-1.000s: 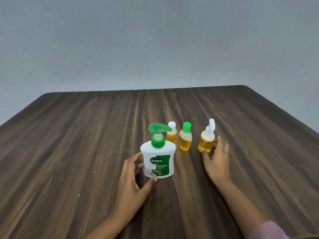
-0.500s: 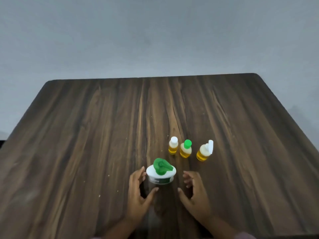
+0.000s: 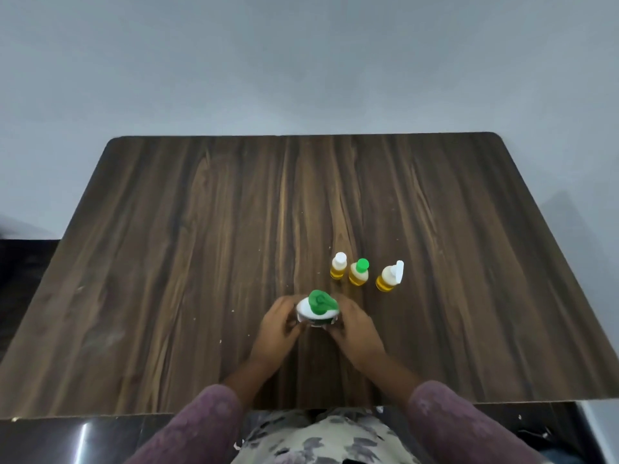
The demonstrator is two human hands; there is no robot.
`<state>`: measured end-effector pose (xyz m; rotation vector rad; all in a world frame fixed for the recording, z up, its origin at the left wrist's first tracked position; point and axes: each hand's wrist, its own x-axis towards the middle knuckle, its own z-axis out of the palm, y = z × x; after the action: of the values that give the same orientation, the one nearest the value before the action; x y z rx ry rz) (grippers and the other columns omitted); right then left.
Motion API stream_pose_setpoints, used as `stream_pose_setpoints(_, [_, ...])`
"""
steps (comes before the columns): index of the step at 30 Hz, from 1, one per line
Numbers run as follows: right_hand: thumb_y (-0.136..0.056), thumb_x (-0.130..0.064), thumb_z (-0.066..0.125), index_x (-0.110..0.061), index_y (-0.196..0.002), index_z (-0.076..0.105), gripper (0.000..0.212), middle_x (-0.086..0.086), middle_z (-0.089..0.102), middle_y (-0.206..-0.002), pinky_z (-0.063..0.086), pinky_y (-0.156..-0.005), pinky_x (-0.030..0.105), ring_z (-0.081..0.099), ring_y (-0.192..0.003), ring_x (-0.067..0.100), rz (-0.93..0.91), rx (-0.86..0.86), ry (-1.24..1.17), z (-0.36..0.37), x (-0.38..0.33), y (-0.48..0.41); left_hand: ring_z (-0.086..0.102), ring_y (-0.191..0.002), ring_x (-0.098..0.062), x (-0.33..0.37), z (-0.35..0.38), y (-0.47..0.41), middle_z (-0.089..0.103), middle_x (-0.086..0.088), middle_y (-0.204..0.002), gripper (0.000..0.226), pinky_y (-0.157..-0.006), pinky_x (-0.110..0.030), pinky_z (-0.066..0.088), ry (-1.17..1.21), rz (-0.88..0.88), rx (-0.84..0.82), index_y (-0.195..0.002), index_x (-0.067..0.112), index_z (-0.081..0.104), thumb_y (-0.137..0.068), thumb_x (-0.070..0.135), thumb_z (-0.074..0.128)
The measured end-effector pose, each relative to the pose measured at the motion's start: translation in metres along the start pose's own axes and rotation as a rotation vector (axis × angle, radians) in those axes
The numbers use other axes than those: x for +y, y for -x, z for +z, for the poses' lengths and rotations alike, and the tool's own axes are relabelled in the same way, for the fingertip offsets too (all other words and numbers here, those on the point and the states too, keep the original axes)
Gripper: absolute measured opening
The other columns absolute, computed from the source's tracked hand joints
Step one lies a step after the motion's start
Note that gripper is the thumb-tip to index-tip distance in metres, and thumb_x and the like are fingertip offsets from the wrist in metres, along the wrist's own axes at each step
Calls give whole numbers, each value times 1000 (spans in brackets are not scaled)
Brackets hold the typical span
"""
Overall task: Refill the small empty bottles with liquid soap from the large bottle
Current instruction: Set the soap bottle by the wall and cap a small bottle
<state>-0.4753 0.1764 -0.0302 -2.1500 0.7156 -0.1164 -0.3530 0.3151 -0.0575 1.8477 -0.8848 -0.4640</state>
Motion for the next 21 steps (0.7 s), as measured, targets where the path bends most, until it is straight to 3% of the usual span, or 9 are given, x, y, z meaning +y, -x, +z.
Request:
stream_pose_setpoints(2, [-87,-6,62,-12,-125,56,38,5,62,-122,45,-100,33,59,-112,20,15,20,-32,5,-5,-5,62,-102,-7,-3,-2,-7,65,1,-108,32,-87,-33,52,-23,10,10,-114,14,63,-82,14,60])
stream_pose_setpoints(6, [-93,-19,46,-12,-132,49,39,6,59,-128,45,-101,37,57,-116,20,85,-26,26,21,-15,-35,59,-100,7,-7,-14,-27,63,22,-104,36,-85,-8,43,-10,10,69,-111,29,59,-80,11,59])
stream_pose_setpoints(9, [-96,-13,42,-8,-130,46,35,11,58,-125,46,-98,40,56,-114,24,132,-37,62,34,-34,-72,60,-98,7,-18,-31,-52,62,30,-108,37,-85,-9,44,44,-25,127,-107,34,61,-78,11,62])
stream_pose_setpoints(12, [-95,-4,42,-5,-126,45,31,15,54,-121,45,-88,37,55,-107,30,161,-63,90,40,-55,-115,63,-94,7,-28,-47,-79,64,30,-106,32,-82,-11,47,117,-78,176,-108,33,57,-77,28,60])
stream_pose_setpoints(16, [-100,-18,35,-18,-101,51,17,9,62,-112,40,-82,28,59,-104,25,198,25,124,39,-66,-169,62,-90,11,-41,-60,-131,65,18,-98,36,-80,-8,48,93,-104,190,-110,20,58,-75,14,66])
stream_pose_setpoints(19, [-91,-12,46,-11,-107,49,17,14,62,-114,47,-84,34,59,-104,31,193,29,123,27,-70,-214,63,-90,9,-53,-63,-180,67,21,-99,38,-82,-11,49,86,-104,186,-112,20,58,-75,11,65])
stream_pose_setpoints(21, [-89,-12,47,-8,-111,49,22,16,61,-116,48,-86,37,58,-105,33,191,22,114,13,-74,-244,63,-91,7,-55,-62,-212,68,6,-104,39,-83,-13,49,78,-84,190,-114,19,59,-77,8,67])
